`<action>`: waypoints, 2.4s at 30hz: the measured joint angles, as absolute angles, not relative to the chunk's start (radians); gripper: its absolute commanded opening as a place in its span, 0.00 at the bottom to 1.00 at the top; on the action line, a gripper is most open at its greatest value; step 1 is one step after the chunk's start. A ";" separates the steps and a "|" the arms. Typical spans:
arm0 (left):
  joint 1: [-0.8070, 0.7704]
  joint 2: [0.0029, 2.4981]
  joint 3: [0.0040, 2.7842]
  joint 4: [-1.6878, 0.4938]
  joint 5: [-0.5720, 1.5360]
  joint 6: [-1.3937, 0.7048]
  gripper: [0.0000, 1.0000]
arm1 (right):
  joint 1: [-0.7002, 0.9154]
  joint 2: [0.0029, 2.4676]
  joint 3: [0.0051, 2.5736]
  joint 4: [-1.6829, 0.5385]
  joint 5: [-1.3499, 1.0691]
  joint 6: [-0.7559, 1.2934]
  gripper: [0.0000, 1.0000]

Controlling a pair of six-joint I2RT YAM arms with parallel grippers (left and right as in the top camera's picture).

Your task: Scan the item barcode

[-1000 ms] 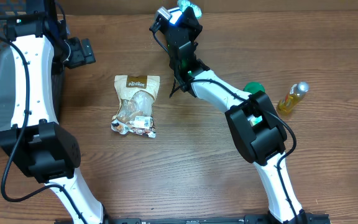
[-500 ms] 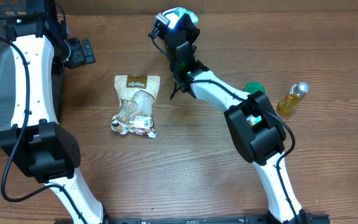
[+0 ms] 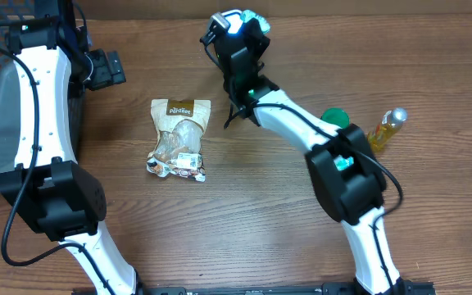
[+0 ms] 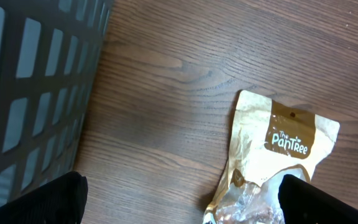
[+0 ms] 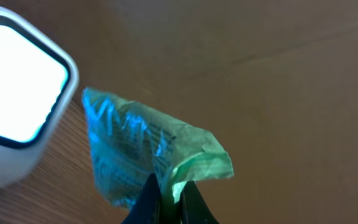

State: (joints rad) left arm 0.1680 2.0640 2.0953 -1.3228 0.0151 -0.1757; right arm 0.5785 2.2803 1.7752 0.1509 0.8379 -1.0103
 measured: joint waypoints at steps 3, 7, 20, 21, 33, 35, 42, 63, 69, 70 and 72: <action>0.168 2.064 2.096 -1.323 0.015 -0.176 0.99 | 0.578 2.140 1.775 -0.067 0.848 -0.889 0.03; 0.168 2.064 2.096 -1.323 0.015 -0.175 1.00 | 0.577 1.988 1.790 -0.455 0.808 -0.682 0.04; 0.168 2.064 2.096 -1.323 0.015 -0.176 0.99 | 0.411 1.885 1.739 -1.449 0.052 -0.231 0.04; 0.168 2.064 2.096 -1.323 0.015 -0.176 0.99 | 0.399 1.885 1.720 -1.465 0.013 -0.221 0.04; 0.168 2.064 2.096 -1.323 0.015 -0.176 1.00 | 0.360 1.885 1.422 -1.353 -0.037 -0.178 0.58; 0.168 2.064 2.096 -1.323 0.015 -0.176 1.00 | 0.360 1.885 1.416 -1.291 0.010 -0.141 0.59; 0.168 2.064 2.096 -1.323 0.015 -0.176 1.00 | 0.364 1.885 1.415 -1.103 0.027 0.129 0.57; 0.168 2.064 2.096 -1.323 0.015 -0.176 1.00 | 0.525 1.885 1.400 -1.002 -0.173 0.337 0.27; 0.168 2.064 2.096 -1.323 0.015 -0.176 1.00 | 0.525 1.885 1.304 -0.920 -0.167 0.358 0.26; 0.168 2.064 2.096 -1.323 0.015 -0.176 1.00 | 0.525 1.885 1.285 -0.903 -0.167 0.361 0.25; 0.168 2.064 2.095 -1.323 0.015 -0.175 1.00 | 0.525 1.885 1.246 -0.875 -0.164 0.363 0.24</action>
State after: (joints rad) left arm 0.1680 2.0640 2.0953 -1.3228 0.0154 -0.1753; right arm 0.5251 1.8851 1.2461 -0.8749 -0.1642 0.3630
